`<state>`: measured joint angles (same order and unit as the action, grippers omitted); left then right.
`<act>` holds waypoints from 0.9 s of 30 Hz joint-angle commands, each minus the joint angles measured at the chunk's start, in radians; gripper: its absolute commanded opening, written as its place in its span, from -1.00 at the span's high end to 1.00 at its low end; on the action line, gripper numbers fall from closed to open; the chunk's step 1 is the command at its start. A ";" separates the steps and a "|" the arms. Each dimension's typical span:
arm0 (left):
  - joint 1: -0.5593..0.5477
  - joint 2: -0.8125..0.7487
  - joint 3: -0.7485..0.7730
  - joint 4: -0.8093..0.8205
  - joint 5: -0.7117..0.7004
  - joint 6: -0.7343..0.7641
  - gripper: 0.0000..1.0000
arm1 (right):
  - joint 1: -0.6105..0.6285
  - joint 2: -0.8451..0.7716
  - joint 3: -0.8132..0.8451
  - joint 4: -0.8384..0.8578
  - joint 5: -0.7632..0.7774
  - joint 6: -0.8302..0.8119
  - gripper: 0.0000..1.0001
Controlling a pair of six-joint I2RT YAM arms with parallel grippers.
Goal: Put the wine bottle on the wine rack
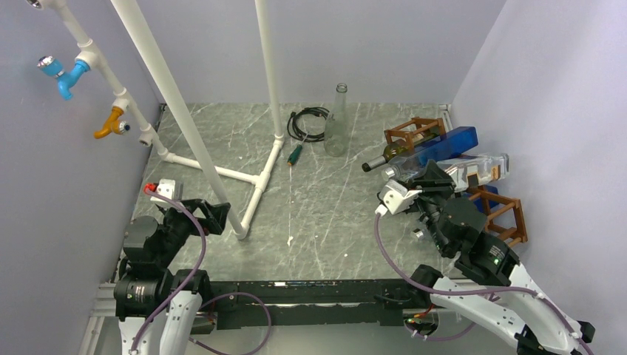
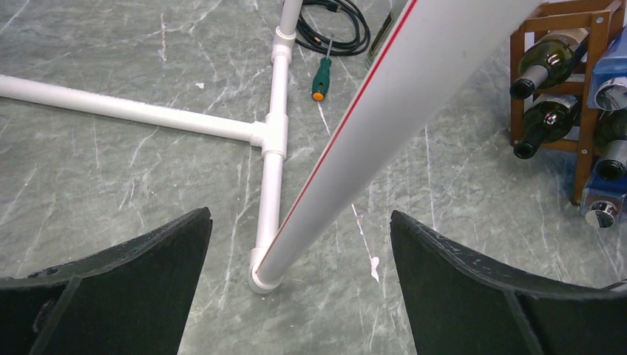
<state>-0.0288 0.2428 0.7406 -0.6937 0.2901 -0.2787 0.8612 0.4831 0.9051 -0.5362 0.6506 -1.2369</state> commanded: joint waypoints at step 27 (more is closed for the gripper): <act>-0.066 -0.057 0.013 0.031 -0.015 -0.004 -0.96 | -0.505 0.104 -0.236 0.273 -0.300 -0.133 1.00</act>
<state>-0.0834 0.2016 0.7406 -0.6949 0.2890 -0.2787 0.3687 0.6132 0.6865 -0.3344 0.3977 -1.2945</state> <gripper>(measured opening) 0.980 0.352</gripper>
